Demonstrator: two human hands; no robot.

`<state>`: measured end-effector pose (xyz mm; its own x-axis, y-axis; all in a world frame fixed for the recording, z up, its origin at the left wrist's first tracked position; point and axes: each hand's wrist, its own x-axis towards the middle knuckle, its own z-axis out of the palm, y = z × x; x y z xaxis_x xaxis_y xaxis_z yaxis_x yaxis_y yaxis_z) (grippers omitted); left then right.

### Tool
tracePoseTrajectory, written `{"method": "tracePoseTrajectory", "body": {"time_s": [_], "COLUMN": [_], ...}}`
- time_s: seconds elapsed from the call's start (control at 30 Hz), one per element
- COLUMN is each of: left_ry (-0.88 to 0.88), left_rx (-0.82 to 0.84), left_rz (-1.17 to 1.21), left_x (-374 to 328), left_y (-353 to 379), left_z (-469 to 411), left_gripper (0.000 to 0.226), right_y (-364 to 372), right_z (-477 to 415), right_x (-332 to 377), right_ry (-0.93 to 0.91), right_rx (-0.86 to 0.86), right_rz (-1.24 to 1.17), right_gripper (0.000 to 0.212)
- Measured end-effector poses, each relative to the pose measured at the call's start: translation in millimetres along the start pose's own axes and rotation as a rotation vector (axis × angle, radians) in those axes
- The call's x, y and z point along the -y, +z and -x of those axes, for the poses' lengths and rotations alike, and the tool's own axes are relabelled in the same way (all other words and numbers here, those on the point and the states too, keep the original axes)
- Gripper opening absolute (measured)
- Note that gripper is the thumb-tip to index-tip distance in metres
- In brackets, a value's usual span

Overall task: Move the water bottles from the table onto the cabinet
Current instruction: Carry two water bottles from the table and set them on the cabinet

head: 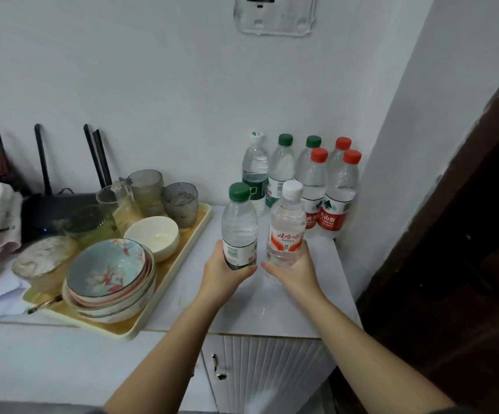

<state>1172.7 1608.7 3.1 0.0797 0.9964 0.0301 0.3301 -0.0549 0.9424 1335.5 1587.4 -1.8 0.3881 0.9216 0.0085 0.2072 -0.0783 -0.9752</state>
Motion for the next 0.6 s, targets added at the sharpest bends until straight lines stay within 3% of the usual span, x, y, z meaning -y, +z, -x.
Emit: {"method": "tracePoseTrajectory", "body": {"time_s": [0.23,0.37,0.47,0.6], "left_ry": [0.026,0.049,0.093,0.083], "left_rx": [0.075,0.117,0.060,0.003], "left_rz": [-0.051,-0.169,-0.319,-0.279], "left_x": [3,3,8,3], "left_y": [0,-2,-3,2], "left_z": [-25,-30,-30,-37], "left_gripper": [0.065,0.065,0.061,0.058], "right_y": [5,-4,-16,-17], "right_z": [-19,-18,-10,-6], "right_x": [2,3,2,-3], "right_ry": [-0.023,-0.055,-0.115,-0.161], "right_rx": [0.052,0.112,0.055,-0.082], "right_rz": [-0.048,0.059,0.236,0.303], "right_gripper": [0.078,0.068,0.066,0.055]}}
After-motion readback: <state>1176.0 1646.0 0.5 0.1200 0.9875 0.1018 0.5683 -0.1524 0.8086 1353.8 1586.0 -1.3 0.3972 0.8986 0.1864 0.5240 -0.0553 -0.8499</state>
